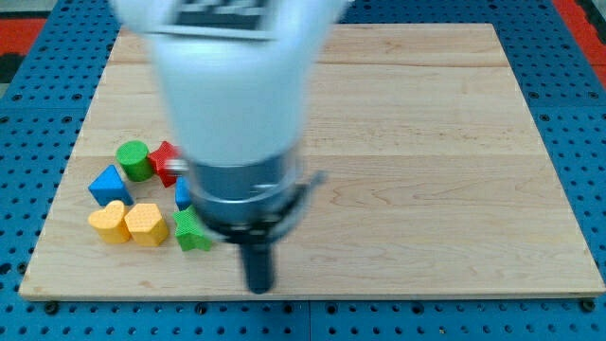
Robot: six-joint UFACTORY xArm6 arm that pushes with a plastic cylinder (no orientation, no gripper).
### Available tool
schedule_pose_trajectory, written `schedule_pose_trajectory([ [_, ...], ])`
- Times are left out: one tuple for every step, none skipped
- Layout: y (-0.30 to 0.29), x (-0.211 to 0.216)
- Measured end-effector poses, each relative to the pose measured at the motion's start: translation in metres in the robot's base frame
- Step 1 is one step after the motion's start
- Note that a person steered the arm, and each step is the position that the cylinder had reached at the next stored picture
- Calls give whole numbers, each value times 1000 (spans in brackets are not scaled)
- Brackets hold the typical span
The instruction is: Move green star towards bottom right
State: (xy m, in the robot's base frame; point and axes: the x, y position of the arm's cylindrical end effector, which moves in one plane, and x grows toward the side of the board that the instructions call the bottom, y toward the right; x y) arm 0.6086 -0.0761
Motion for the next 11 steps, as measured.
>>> schedule_pose_trajectory([
  [-82, 0],
  [-170, -12],
  [-210, -48],
  [-192, -74],
  [-113, -61],
  [-37, -61],
  [-34, -53],
  [-67, -53],
  [-27, -66],
  [37, -66],
  [103, -66],
])
